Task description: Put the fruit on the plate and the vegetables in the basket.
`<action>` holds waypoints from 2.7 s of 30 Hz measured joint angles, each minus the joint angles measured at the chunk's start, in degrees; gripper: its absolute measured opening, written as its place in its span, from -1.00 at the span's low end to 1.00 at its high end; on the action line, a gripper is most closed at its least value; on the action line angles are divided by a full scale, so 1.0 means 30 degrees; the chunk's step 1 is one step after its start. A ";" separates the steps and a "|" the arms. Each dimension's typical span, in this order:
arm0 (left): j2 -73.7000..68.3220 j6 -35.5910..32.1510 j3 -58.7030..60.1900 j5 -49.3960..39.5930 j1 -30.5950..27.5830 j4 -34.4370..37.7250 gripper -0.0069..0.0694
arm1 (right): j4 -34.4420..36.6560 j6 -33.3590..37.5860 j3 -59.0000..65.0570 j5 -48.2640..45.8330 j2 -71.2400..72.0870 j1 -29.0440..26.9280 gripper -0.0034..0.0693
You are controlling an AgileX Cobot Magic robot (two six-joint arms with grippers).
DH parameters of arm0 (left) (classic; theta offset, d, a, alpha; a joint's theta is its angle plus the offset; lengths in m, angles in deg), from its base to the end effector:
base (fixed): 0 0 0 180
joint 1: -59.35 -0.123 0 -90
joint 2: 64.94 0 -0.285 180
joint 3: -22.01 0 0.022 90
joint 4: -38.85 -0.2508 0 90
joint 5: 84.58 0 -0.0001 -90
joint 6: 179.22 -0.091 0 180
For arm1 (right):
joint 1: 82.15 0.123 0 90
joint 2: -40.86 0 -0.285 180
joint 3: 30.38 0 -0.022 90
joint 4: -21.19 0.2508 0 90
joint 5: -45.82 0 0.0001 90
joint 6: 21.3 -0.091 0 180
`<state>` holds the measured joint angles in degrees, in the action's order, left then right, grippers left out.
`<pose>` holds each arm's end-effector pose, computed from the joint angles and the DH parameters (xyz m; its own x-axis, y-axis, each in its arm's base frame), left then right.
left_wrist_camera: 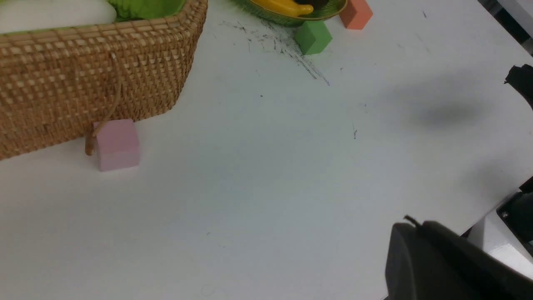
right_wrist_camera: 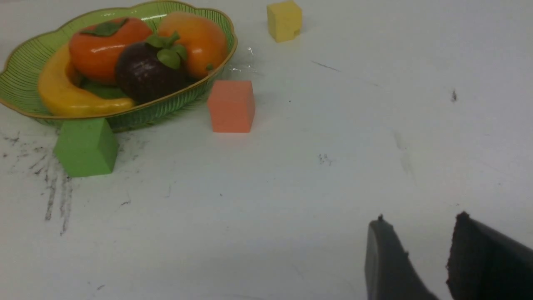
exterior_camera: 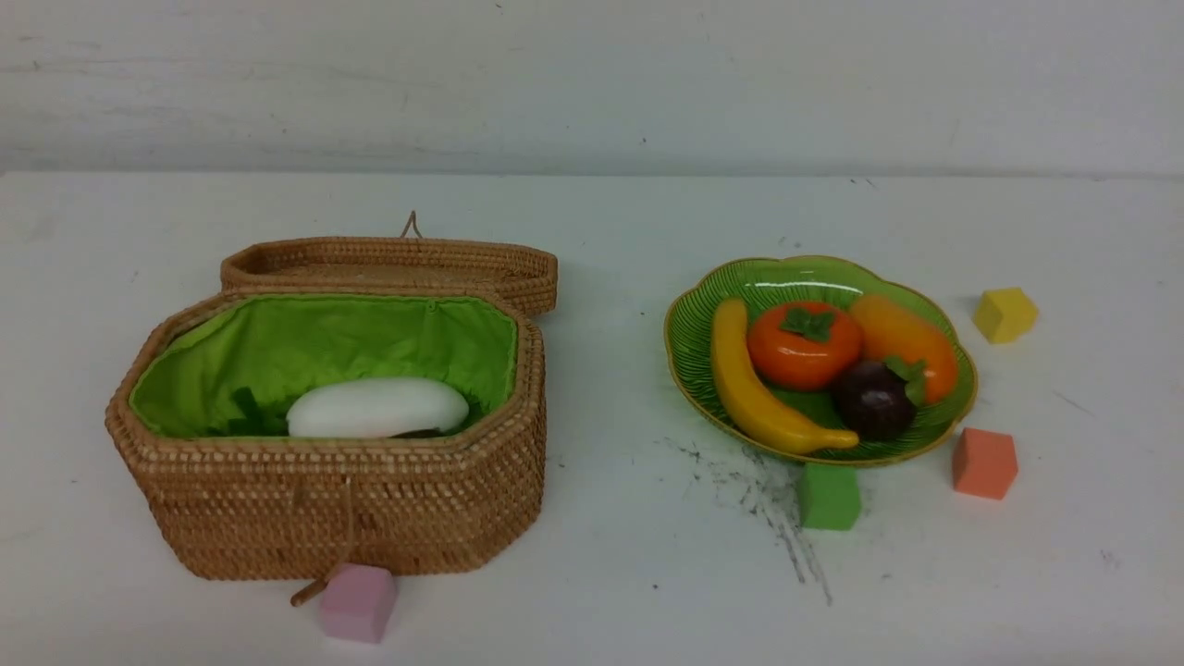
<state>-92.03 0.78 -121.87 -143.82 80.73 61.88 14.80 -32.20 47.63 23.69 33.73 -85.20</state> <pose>0.0206 -0.0410 0.3421 -0.5897 0.0160 -0.8075 0.4997 0.7927 -0.3492 0.0518 -0.0066 0.1746 -0.2852 0.1020 -0.9530 0.1184 0.9905 0.0706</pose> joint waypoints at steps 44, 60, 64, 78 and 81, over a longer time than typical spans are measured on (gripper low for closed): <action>0.6626 0.6000 1.4191 1.1875 -0.6455 -0.8842 -0.85 | 0.0000 0.0000 0.0000 0.0017 0.0000 0.0000 -0.23; 0.6626 0.6000 1.4230 1.2170 -0.6455 -0.8805 -0.82 | 0.0000 0.0000 0.0000 0.0017 0.0020 0.0000 -0.23; 0.6626 0.6000 1.4230 1.2170 -0.6455 -0.8805 -0.82 | 0.0000 0.0000 0.0000 0.0017 0.0020 0.0000 -0.23; 0.6626 0.6000 1.4230 1.2190 -0.6455 -0.8805 -0.81 | 0.0000 0.0000 0.0000 0.0017 0.0020 0.0000 -0.23; 0.6626 0.6000 1.4230 1.2190 -0.6455 -0.8805 -0.80 | 0.0000 0.0000 0.0000 0.0017 0.0020 0.0000 -0.23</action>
<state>-72.16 18.78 -79.18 -107.25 61.37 35.47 14.80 -32.20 47.63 23.75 33.79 -85.20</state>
